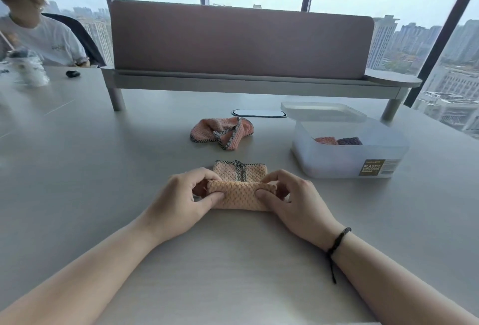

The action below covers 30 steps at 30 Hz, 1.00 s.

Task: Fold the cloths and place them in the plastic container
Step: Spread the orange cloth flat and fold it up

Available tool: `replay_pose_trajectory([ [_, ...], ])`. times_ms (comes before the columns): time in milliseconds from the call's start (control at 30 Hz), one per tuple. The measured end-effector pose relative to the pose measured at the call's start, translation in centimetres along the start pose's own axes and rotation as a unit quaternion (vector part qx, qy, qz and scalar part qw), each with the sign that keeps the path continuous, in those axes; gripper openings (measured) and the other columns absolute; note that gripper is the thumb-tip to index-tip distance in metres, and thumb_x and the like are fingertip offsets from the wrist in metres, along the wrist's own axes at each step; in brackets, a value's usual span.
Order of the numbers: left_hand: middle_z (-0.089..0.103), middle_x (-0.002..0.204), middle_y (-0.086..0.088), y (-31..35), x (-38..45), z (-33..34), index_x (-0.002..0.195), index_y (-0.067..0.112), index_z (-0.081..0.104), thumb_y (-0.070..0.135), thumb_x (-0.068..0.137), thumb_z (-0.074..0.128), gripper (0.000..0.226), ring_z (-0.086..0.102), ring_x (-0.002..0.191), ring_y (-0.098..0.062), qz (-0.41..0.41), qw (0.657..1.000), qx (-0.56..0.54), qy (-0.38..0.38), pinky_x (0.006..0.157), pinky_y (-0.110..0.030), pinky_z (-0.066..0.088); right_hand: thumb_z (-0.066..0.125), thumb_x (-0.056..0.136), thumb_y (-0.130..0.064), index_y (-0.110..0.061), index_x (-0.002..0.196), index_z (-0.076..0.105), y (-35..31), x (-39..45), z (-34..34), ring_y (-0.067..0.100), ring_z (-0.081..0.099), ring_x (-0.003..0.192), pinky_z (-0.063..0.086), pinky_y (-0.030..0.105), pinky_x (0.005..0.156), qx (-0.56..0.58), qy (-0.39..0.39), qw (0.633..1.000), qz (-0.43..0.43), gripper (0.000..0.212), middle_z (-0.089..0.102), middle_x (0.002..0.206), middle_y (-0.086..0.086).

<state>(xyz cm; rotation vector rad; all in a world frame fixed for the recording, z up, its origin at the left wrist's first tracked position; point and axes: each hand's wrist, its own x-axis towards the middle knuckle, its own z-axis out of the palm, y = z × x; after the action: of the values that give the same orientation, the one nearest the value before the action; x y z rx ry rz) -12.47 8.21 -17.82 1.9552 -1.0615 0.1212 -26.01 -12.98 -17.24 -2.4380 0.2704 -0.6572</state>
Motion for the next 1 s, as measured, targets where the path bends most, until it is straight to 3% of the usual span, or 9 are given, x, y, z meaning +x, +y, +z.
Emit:
replay_pose_trajectory([
  [200, 0.063, 0.079, 0.008, -0.5, 0.5, 0.5, 0.107, 0.032, 0.062, 0.027, 0.080, 0.081, 0.033, 0.066, 0.069, -0.009, -0.031, 0.999, 0.021, 0.016, 0.068, -0.009, 0.043, 0.067, 0.085, -0.048, -0.030, 0.097, 0.064, 0.6, 1.3, 0.8, 0.003, 0.053, 0.061, 0.043, 0.024, 0.061, -0.016, 0.000, 0.999, 0.028, 0.022, 0.056, 0.061, -0.008],
  [300, 0.063, 0.083, 0.010, -0.3, 0.7, 0.7, 0.106, 0.029, 0.063, 0.023, 0.081, 0.080, 0.031, 0.060, 0.057, -0.008, -0.024, 0.999, 0.032, 0.028, 0.063, -0.010, 0.041, 0.064, 0.086, -0.051, -0.032, 0.100, 0.062, 0.5, 1.9, 1.1, 0.007, 0.056, 0.064, 0.049, 0.032, 0.064, -0.051, -0.011, 0.998, 0.030, 0.023, 0.058, 0.062, -0.009],
  [500, 0.063, 0.079, 0.013, -0.3, 0.6, 0.7, 0.101, 0.025, 0.065, 0.017, 0.077, 0.083, 0.032, 0.058, 0.056, -0.003, -0.012, 0.997, 0.056, 0.049, 0.062, -0.002, 0.036, 0.060, 0.085, -0.058, -0.035, 0.101, 0.055, 0.5, 2.2, 1.4, 0.013, 0.057, 0.066, 0.043, 0.030, 0.059, -0.100, -0.023, 0.994, 0.031, 0.028, 0.057, 0.062, -0.009],
  [600, 0.061, 0.087, 0.018, -0.5, 0.6, 0.7, 0.100, 0.025, 0.066, 0.017, 0.076, 0.084, 0.031, 0.056, 0.065, 0.001, 0.007, 0.994, 0.095, 0.048, 0.067, -0.004, 0.037, 0.057, 0.085, -0.061, -0.036, 0.102, 0.053, 0.5, 1.9, 1.5, 0.017, 0.059, 0.070, 0.046, 0.033, 0.062, -0.122, -0.026, 0.992, 0.023, 0.030, 0.058, 0.066, -0.008],
  [700, 0.065, 0.110, 0.014, -0.2, 0.5, 0.6, 0.101, 0.025, 0.071, 0.023, 0.083, 0.076, 0.019, 0.060, 0.093, -0.002, 0.082, 0.985, 0.140, 0.056, 0.086, -0.025, 0.050, 0.061, 0.085, -0.056, -0.035, 0.103, 0.057, 0.3, 1.7, 1.3, 0.015, 0.058, 0.077, 0.048, 0.032, 0.067, -0.121, -0.001, 0.993, 0.003, 0.028, 0.058, 0.080, -0.012],
  [767, 0.065, 0.128, 0.010, 0.2, 0.3, 0.5, 0.110, 0.025, 0.073, 0.035, 0.090, 0.062, 0.025, 0.059, 0.117, -0.011, 0.125, 0.979, 0.157, 0.020, 0.099, -0.033, 0.048, 0.064, 0.086, -0.050, -0.034, 0.102, 0.063, 0.0, 1.4, 1.1, 0.012, 0.057, 0.084, 0.048, 0.030, 0.073, -0.094, 0.045, 0.994, -0.036, 0.022, 0.057, 0.095, -0.012],
  [833, 0.057, 0.142, 0.011, 0.5, 0.2, 0.6, 0.126, 0.026, 0.068, 0.046, 0.094, 0.051, 0.041, 0.048, 0.135, -0.006, 0.135, 0.974, 0.165, -0.084, 0.112, -0.031, 0.038, 0.063, 0.087, -0.047, -0.033, 0.099, 0.069, -0.2, 0.9, 1.0, 0.013, 0.059, 0.092, 0.049, 0.032, 0.080, -0.093, 0.076, 0.987, -0.104, 0.019, 0.061, 0.103, -0.011],
  [933, 0.038, 0.154, 0.017, 0.4, 0.1, 0.8, 0.147, 0.031, 0.046, 0.053, 0.096, 0.049, 0.056, 0.024, 0.146, 0.005, 0.100, 0.960, 0.146, -0.215, 0.121, -0.021, 0.017, 0.059, 0.086, -0.053, -0.036, 0.105, 0.070, -0.2, 0.1, 1.0, 0.011, 0.061, 0.103, 0.047, 0.034, 0.087, -0.152, 0.000, 0.975, -0.162, 0.028, 0.066, 0.114, -0.018],
  [1000, 0.033, 0.154, 0.024, 0.4, 0.3, 0.7, 0.148, 0.035, 0.042, 0.048, 0.096, 0.053, 0.054, 0.017, 0.144, 0.013, 0.084, 0.964, 0.118, -0.224, 0.121, -0.017, 0.011, 0.057, 0.085, -0.055, -0.037, 0.112, 0.068, -0.3, -0.1, 1.0, 0.008, 0.060, 0.106, 0.045, 0.031, 0.089, -0.174, -0.048, 0.971, -0.155, 0.034, 0.066, 0.117, -0.021],
])
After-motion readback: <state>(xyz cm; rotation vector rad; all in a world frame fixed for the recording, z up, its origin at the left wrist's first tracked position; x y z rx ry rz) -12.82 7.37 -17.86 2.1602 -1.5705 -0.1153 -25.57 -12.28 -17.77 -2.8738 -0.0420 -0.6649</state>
